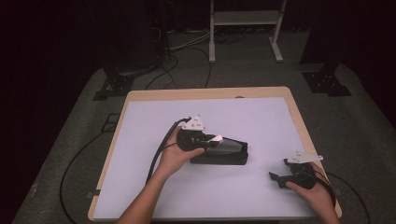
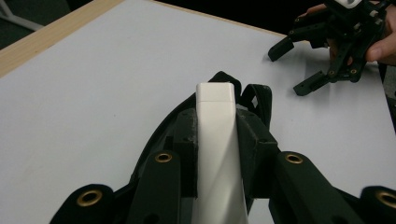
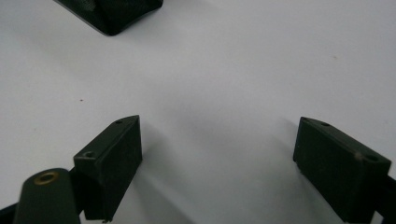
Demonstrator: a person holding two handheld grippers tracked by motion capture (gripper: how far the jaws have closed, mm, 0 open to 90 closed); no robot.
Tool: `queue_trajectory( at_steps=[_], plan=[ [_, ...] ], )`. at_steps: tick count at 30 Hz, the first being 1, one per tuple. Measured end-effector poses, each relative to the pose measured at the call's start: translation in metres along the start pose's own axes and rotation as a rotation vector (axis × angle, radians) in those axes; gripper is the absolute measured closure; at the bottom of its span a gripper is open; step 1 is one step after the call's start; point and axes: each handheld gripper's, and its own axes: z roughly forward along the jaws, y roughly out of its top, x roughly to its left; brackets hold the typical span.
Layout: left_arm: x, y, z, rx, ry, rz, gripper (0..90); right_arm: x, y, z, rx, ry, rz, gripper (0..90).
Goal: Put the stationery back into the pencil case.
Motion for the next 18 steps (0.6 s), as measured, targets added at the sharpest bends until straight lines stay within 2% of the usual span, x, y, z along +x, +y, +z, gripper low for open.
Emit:
queue_trajectory(
  at_steps=[6,18],
  plan=[
    [0.004,0.002,0.014,0.014,-0.007,0.001,70.9,0.0,0.0,0.0,-0.003,-0.001,-0.004,14.4],
    [0.008,-0.001,0.027,0.033,-0.024,-0.011,70.8,0.0,0.0,0.0,-0.001,0.0,-0.003,14.4]
  ],
)
